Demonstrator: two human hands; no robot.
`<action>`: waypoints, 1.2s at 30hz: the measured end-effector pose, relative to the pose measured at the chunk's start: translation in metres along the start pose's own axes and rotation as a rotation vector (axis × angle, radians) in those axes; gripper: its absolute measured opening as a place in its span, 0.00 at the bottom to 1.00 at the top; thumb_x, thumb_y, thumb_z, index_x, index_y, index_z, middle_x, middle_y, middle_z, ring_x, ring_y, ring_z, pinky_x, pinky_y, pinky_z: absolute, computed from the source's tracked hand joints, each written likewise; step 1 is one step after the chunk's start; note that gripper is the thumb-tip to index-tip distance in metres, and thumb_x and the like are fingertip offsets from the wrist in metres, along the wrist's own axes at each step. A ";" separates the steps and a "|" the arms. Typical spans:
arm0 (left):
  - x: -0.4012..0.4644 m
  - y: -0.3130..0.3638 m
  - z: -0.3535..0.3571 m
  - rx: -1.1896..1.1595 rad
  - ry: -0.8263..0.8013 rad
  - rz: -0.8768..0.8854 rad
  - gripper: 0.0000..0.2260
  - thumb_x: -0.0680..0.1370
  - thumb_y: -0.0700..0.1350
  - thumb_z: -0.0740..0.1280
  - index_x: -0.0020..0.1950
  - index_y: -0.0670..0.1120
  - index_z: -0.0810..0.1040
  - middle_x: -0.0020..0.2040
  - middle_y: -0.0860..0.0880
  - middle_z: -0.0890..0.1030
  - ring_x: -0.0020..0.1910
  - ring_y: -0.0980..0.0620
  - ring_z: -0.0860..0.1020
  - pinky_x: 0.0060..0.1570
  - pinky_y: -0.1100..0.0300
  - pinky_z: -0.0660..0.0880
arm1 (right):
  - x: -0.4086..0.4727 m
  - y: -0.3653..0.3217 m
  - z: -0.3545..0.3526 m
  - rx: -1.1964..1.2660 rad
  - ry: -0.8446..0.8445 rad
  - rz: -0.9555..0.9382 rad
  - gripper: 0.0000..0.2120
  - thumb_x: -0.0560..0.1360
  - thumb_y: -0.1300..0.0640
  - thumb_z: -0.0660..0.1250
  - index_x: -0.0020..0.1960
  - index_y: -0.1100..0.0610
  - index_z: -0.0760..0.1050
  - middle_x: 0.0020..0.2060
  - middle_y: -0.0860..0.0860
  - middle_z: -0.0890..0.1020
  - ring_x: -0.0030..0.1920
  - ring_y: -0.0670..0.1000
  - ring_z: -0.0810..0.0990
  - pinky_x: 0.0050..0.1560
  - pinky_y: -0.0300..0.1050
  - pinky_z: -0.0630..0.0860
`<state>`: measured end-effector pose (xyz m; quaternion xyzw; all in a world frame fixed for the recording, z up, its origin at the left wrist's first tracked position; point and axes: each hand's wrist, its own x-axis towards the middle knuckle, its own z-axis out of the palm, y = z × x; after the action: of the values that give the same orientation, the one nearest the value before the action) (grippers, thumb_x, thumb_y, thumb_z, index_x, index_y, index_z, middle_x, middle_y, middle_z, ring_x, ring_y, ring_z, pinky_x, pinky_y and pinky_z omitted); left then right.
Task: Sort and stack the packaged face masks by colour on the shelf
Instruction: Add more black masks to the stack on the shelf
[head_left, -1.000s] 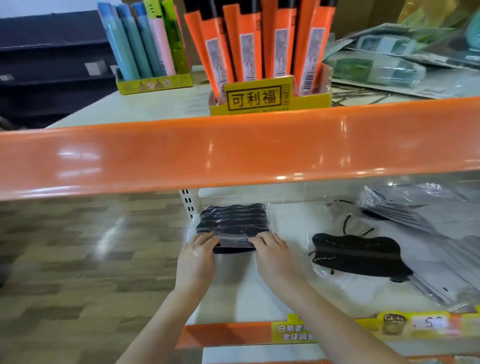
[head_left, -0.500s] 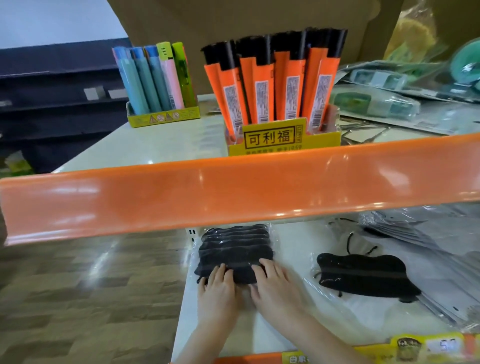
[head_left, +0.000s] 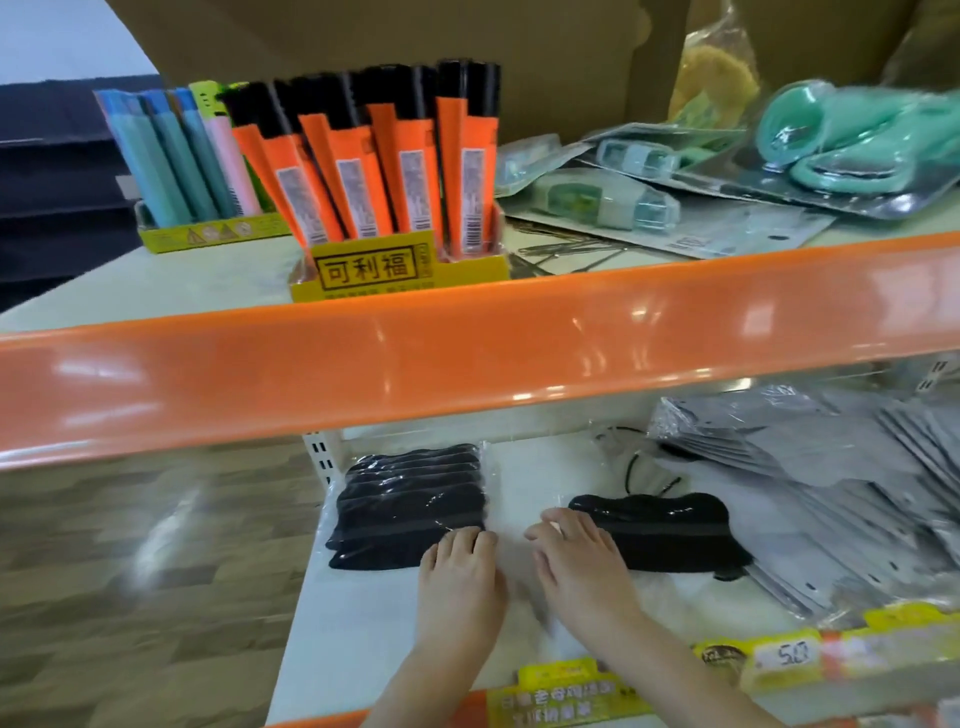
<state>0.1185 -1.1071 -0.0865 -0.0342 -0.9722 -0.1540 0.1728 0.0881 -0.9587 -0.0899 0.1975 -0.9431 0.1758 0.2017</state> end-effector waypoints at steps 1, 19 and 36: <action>0.001 0.012 0.004 -0.032 0.000 0.029 0.16 0.65 0.44 0.55 0.42 0.49 0.82 0.42 0.53 0.81 0.42 0.50 0.81 0.42 0.56 0.77 | -0.006 0.011 -0.003 -0.042 0.012 -0.001 0.05 0.67 0.55 0.68 0.43 0.50 0.79 0.44 0.48 0.79 0.45 0.51 0.81 0.39 0.45 0.78; 0.005 0.095 0.043 -0.047 -0.255 0.093 0.17 0.68 0.51 0.58 0.48 0.49 0.83 0.49 0.52 0.83 0.47 0.53 0.81 0.43 0.62 0.75 | -0.048 0.096 -0.039 -0.178 -0.049 0.185 0.21 0.54 0.50 0.83 0.44 0.55 0.82 0.42 0.51 0.82 0.43 0.54 0.83 0.37 0.50 0.80; 0.006 0.096 0.051 0.099 0.018 0.234 0.17 0.57 0.42 0.80 0.43 0.49 0.81 0.38 0.50 0.79 0.36 0.48 0.78 0.33 0.59 0.75 | -0.063 0.095 -0.041 -0.090 0.262 0.143 0.13 0.70 0.56 0.56 0.41 0.54 0.80 0.38 0.48 0.80 0.39 0.54 0.79 0.39 0.48 0.73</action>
<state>0.1077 -1.0002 -0.1025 -0.1375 -0.9664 -0.0850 0.1997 0.1115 -0.8417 -0.1071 0.0959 -0.9274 0.1715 0.3184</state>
